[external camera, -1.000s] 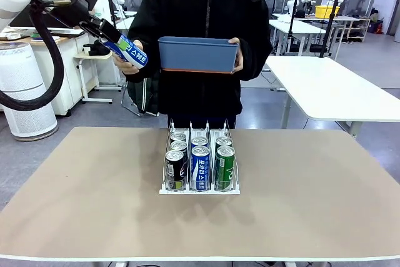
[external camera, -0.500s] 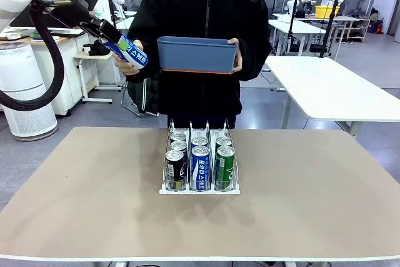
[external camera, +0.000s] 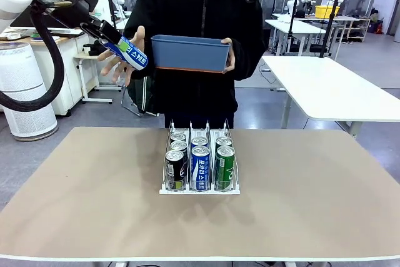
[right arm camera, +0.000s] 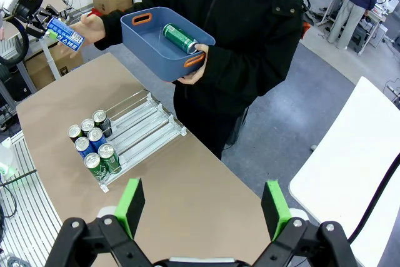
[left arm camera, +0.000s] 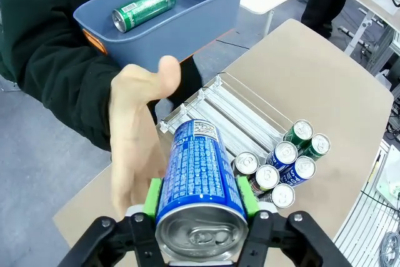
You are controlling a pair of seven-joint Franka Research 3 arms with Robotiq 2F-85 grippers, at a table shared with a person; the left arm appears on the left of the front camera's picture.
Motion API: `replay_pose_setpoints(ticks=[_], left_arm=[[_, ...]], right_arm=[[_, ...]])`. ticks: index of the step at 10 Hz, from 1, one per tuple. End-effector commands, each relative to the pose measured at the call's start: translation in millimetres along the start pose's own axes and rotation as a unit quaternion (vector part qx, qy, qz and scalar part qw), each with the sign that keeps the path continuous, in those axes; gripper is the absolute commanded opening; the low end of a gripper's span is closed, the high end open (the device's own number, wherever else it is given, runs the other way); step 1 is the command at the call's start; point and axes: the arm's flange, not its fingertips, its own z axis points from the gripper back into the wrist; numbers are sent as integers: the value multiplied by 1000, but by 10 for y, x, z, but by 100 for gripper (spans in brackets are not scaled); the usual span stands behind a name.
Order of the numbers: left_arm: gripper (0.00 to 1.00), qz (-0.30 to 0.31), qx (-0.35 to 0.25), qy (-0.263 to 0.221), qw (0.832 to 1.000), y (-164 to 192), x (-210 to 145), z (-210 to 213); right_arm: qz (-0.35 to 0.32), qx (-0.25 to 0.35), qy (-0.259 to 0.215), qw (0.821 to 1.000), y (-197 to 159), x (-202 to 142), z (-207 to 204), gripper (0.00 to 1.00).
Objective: Fill the beverage cans into the dispenser.
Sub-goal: Place the picked Ionic drink in the line of the Automatic Can Dispenser with the same cans.
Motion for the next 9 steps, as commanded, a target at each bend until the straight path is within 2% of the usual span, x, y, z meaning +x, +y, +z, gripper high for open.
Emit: replay_pose_setpoints(ticks=[1, 9], left_arm=[[0, -4, -1, -4, 1000, 18, -2, 26], [0, -4, -1, -4, 1000, 18, -2, 26]], right_arm=[[0, 3, -1, 1000, 16, -10, -9, 100], [0, 3, -1, 1000, 16, -10, -9, 100]])
